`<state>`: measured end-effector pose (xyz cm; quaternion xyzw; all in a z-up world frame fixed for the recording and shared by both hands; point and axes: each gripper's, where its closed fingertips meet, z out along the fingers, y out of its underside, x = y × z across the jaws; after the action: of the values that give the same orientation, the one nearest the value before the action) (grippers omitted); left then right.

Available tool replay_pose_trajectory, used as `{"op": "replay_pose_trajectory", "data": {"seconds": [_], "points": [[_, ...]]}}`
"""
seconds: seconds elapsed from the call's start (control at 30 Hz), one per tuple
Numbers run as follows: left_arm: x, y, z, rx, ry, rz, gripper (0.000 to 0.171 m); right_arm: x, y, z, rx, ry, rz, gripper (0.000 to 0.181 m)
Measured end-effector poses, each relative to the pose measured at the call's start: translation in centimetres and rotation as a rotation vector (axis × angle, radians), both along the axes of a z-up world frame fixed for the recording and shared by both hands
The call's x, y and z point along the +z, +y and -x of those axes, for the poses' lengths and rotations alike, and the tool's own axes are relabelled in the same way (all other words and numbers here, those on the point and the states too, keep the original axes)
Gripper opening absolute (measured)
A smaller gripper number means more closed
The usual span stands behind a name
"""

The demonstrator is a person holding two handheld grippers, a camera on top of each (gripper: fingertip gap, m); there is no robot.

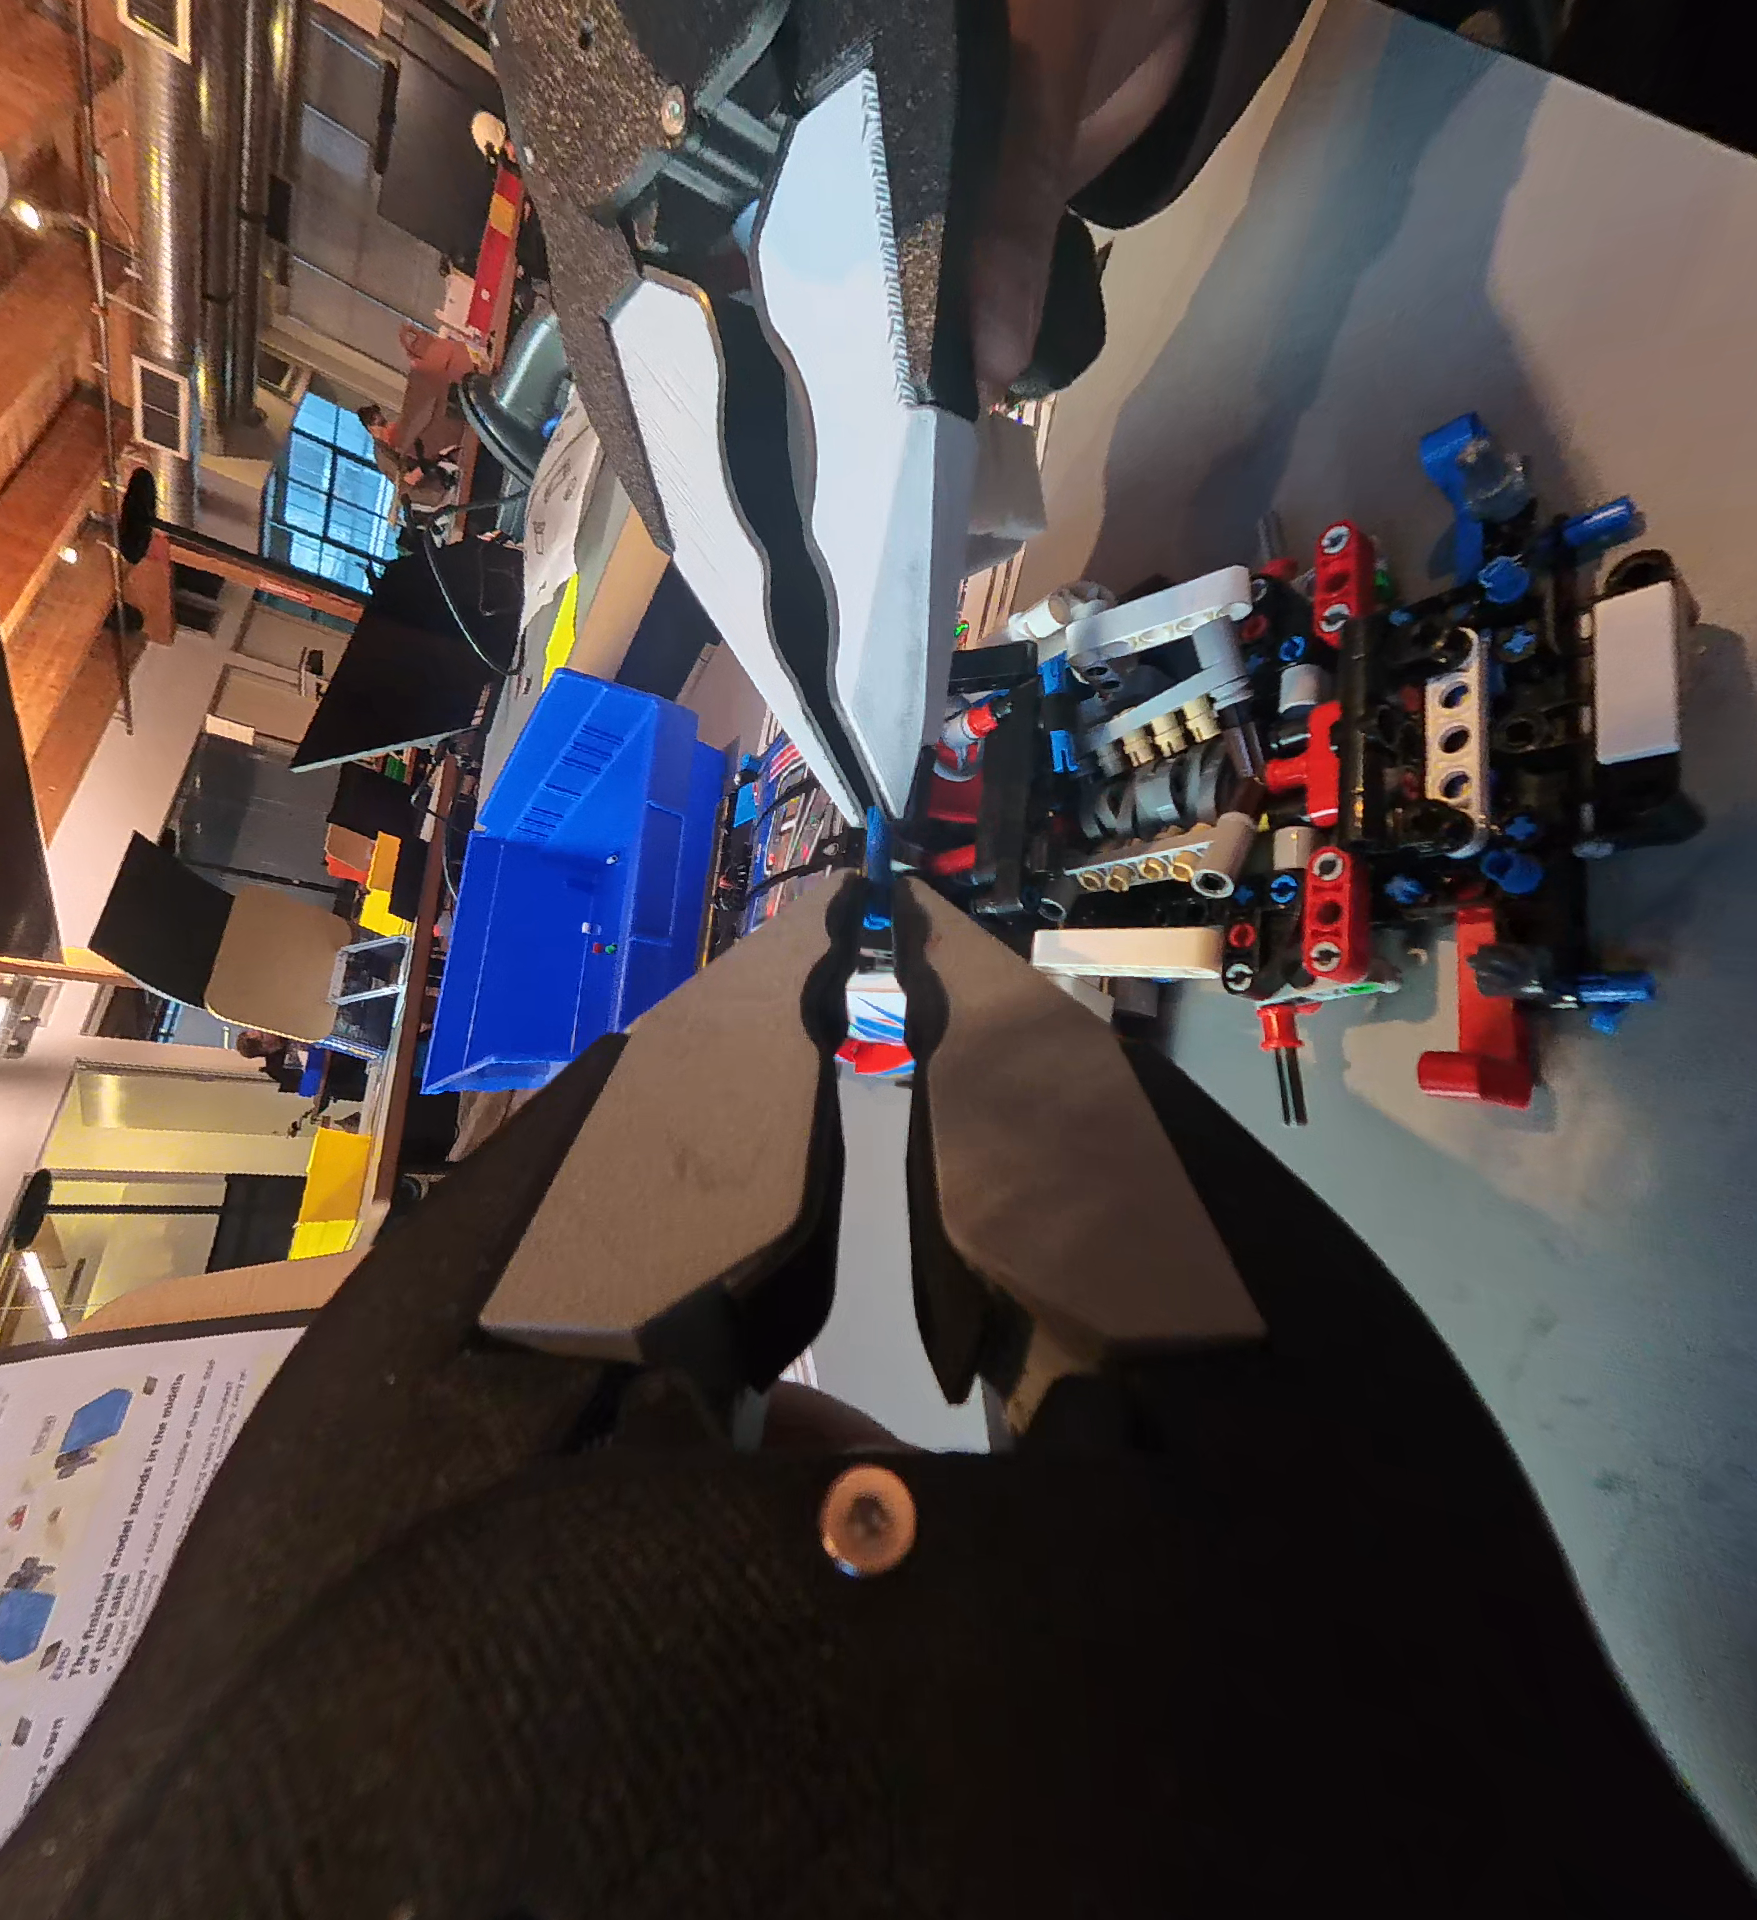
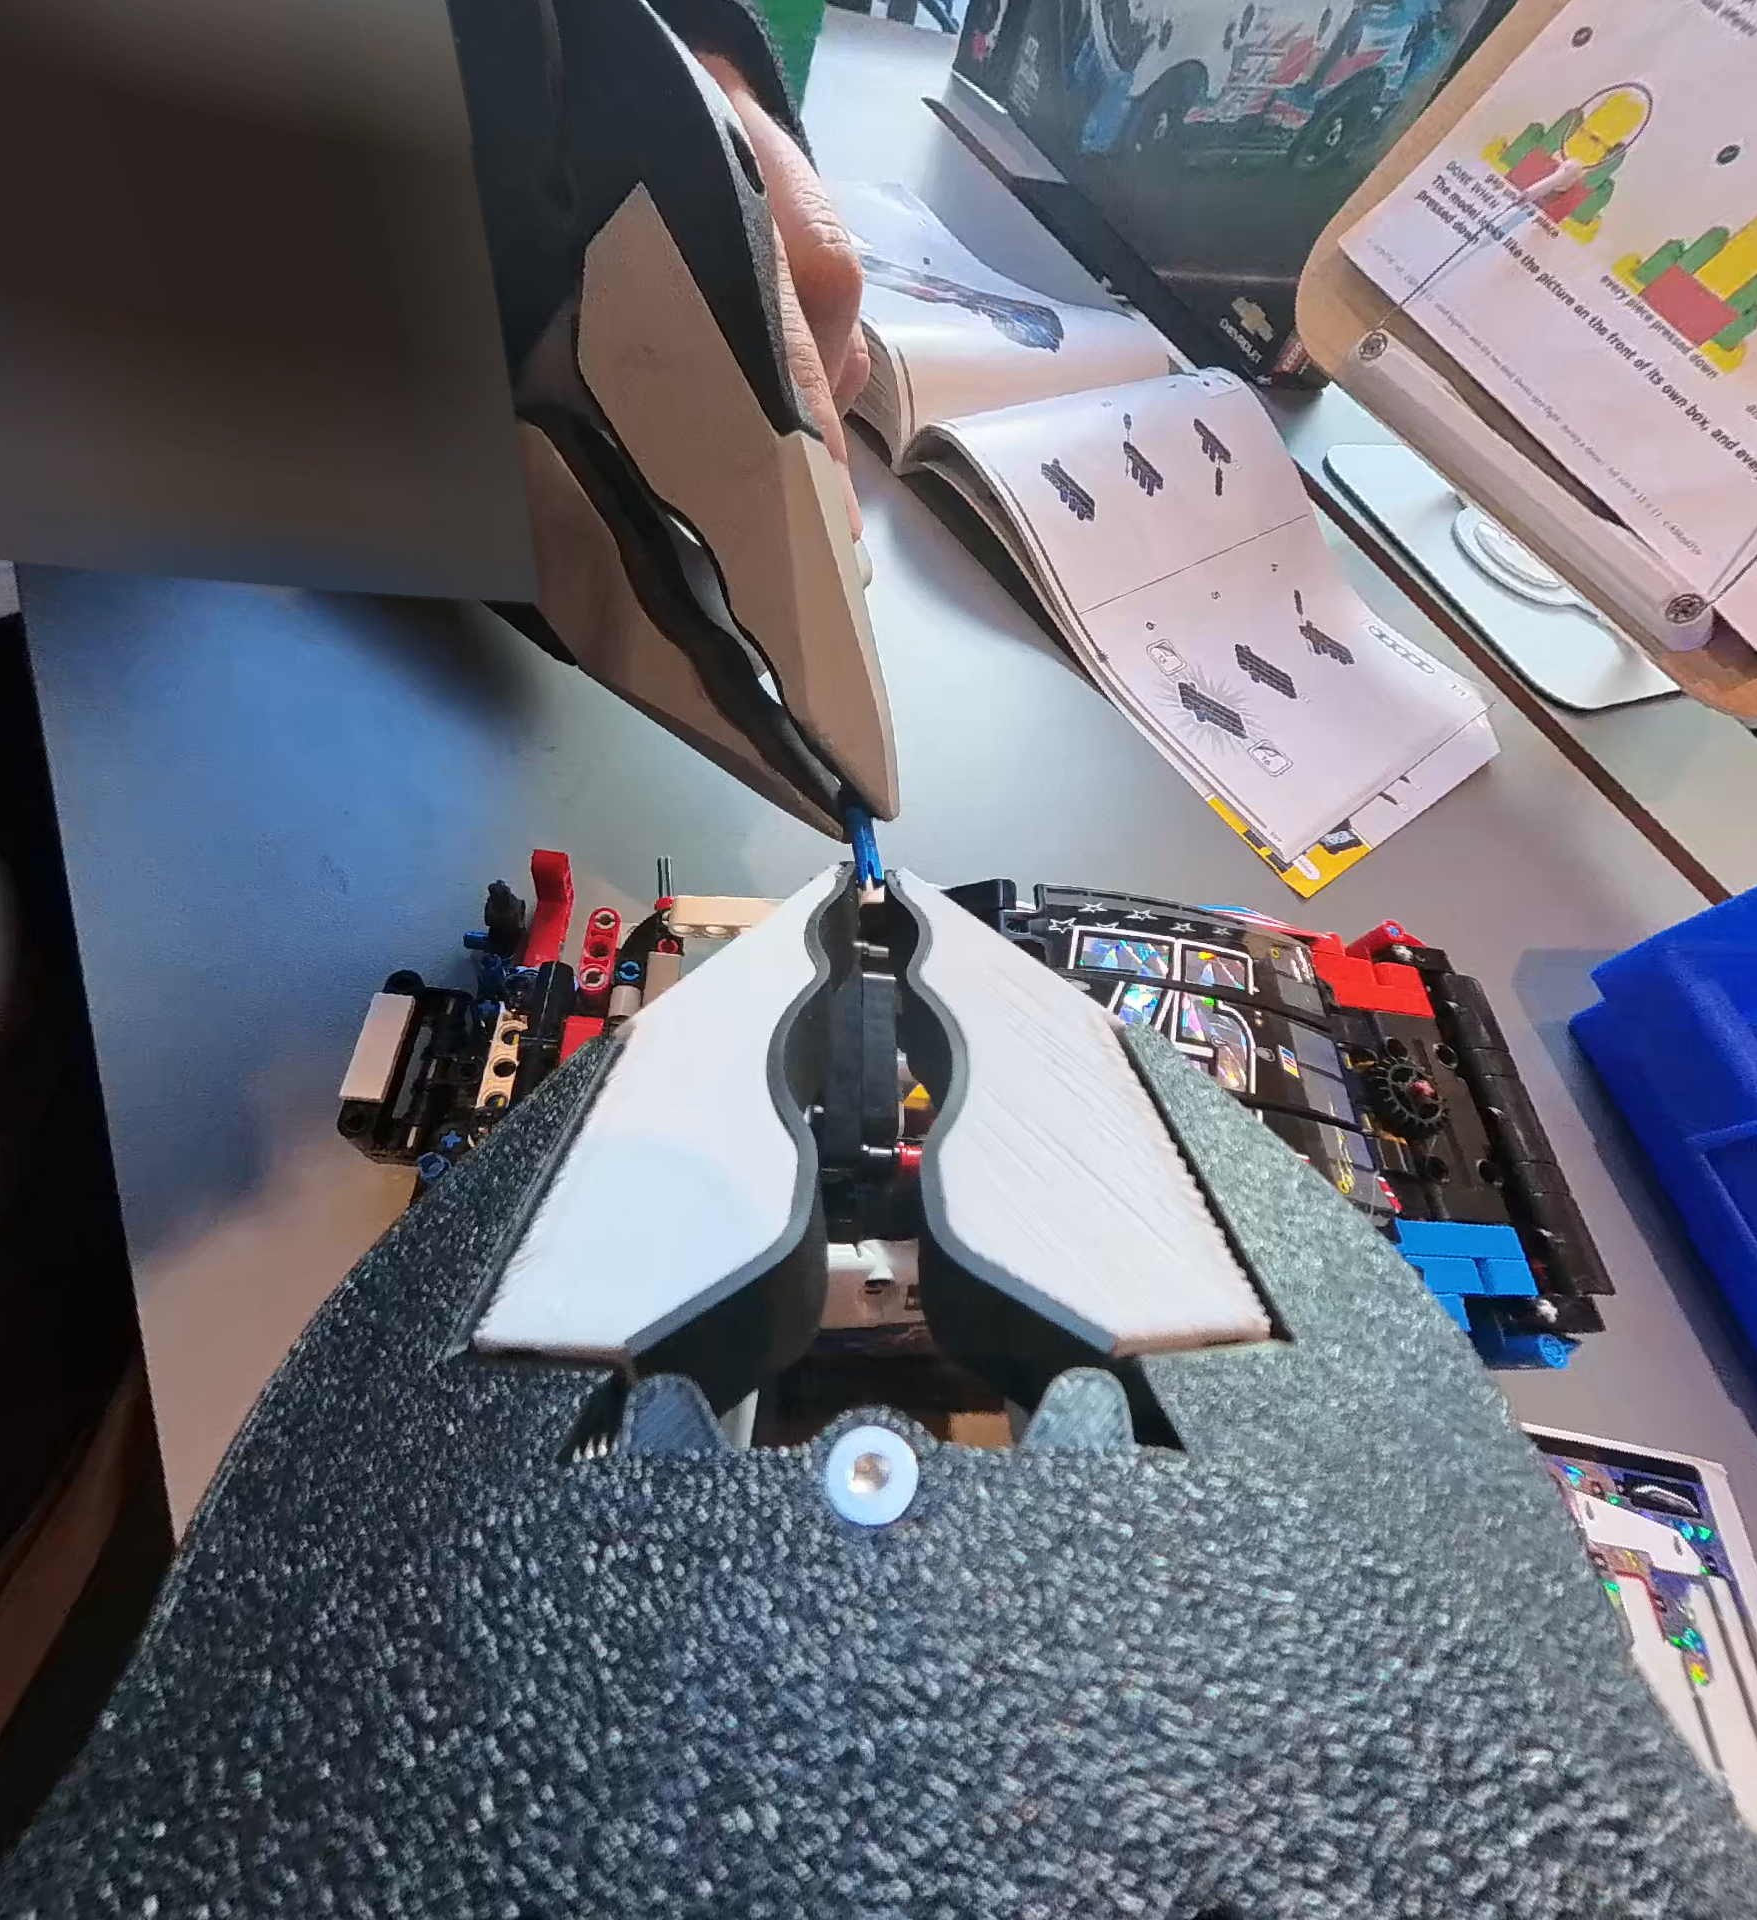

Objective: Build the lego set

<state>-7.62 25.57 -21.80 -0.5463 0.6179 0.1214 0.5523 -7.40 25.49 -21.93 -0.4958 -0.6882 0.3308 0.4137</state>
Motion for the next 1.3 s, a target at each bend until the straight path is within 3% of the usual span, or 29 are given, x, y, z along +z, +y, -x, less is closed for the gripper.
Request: {"op": "replay_pose_trajectory", "data": {"seconds": [1.03,1.17,1.3], "points": [[-1.1,-0.3,-0.2,-0.006,-0.018,0.083,0.002,-0.9,-0.7,-0.2,0.03,-0.039,-0.021,0.001],[-1.0,0.0,0.4,0.012,-0.046,0.167,0.002,-0.8,-0.2,0.4,-0.01,-0.034,0.036,0.002],[-2.1,-0.6,0.3,0.022,-0.106,0.455,0.002,-1.1,0.1,-0.2,0.017,-0.088,0.07,0.009]]}}
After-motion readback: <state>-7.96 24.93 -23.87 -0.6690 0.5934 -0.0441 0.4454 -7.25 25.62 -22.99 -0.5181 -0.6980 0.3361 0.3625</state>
